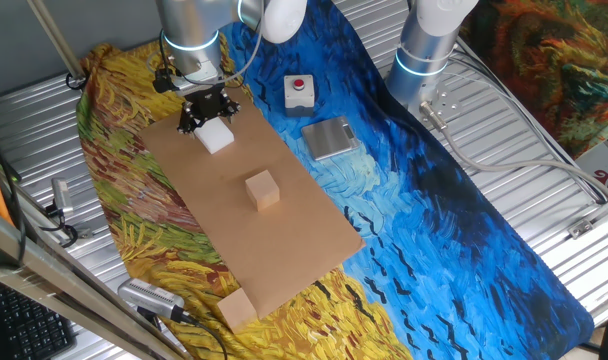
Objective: Clean the tabletop with a sponge
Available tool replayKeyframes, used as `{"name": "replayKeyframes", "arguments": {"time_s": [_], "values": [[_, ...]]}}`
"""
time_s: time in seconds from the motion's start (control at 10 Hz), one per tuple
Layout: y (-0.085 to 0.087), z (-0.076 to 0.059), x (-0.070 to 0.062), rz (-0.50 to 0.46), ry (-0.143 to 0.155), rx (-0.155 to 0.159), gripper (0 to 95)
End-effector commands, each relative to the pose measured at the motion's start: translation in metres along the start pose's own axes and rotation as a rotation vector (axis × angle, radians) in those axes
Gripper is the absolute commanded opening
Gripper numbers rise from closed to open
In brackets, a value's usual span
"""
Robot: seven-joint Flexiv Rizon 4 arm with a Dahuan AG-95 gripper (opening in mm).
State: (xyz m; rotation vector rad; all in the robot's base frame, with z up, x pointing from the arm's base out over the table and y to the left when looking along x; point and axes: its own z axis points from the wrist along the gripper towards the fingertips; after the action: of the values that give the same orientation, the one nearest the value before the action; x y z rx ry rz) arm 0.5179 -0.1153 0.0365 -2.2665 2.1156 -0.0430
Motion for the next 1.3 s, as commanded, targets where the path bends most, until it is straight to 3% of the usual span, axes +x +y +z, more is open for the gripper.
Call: {"name": "replayKeyframes", "arguments": {"time_s": [0.1, 1.3], "values": [[-0.0005, 0.0023, 0.0005, -0.026, 0.006, 0.0, 95.0], [0.0045, 0.0088, 0.0027, -0.045, 0.013, -0.005, 95.0]]}}
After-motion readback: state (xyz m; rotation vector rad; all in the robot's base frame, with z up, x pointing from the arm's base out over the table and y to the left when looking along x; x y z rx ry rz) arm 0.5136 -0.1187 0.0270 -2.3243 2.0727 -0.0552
